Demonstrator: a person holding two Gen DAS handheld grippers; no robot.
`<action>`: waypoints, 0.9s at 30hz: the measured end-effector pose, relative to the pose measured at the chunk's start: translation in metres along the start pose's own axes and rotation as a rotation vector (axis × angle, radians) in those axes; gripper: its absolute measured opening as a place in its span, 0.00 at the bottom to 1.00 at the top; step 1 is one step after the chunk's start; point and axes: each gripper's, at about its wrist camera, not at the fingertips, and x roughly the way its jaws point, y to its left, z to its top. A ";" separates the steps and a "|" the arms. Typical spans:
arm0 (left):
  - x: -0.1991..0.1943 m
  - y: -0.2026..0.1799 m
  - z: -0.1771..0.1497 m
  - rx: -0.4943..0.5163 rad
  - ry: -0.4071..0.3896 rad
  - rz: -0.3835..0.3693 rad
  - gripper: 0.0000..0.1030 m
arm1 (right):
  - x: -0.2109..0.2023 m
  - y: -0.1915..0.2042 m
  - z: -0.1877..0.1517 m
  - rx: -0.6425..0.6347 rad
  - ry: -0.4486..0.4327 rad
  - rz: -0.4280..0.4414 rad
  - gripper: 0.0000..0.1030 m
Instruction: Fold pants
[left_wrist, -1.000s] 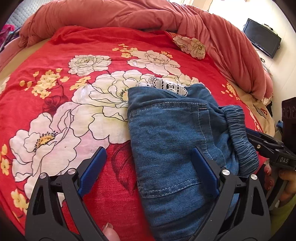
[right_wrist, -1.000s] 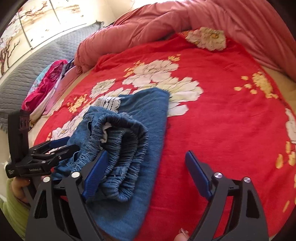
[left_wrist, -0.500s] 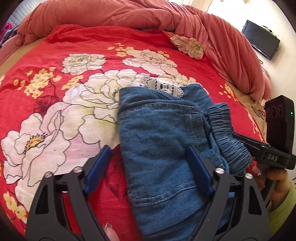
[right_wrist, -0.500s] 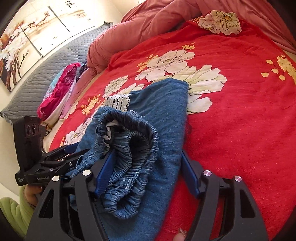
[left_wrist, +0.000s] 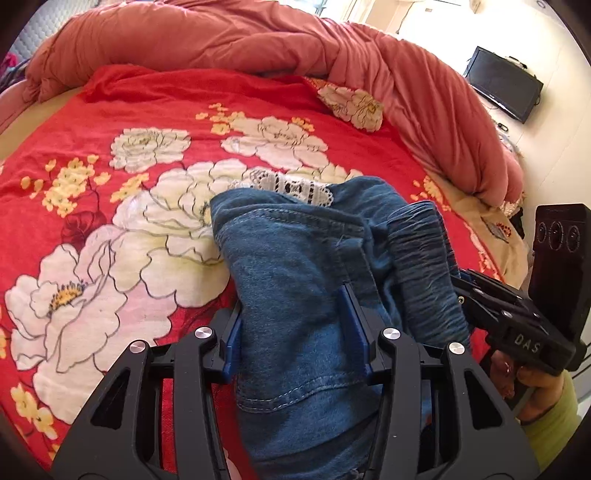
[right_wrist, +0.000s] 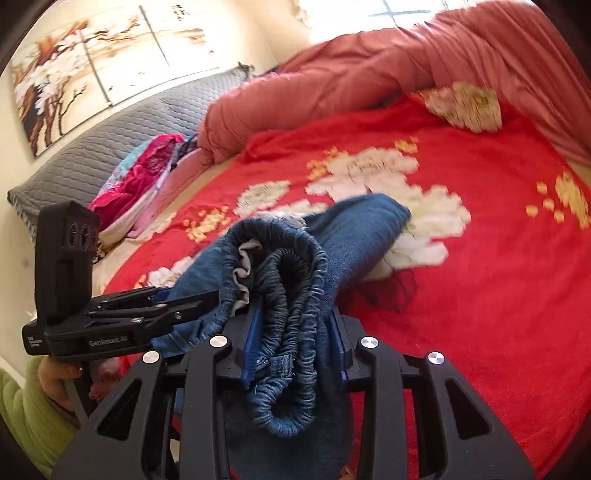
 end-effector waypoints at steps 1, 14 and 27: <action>-0.001 -0.001 0.002 0.006 -0.006 0.001 0.38 | 0.000 0.003 0.002 -0.014 -0.004 -0.005 0.29; 0.005 0.011 0.044 0.005 -0.084 0.055 0.38 | 0.031 0.012 0.053 -0.116 -0.046 -0.027 0.29; 0.038 0.032 0.070 0.057 -0.101 0.142 0.38 | 0.077 -0.010 0.079 -0.093 -0.006 -0.050 0.29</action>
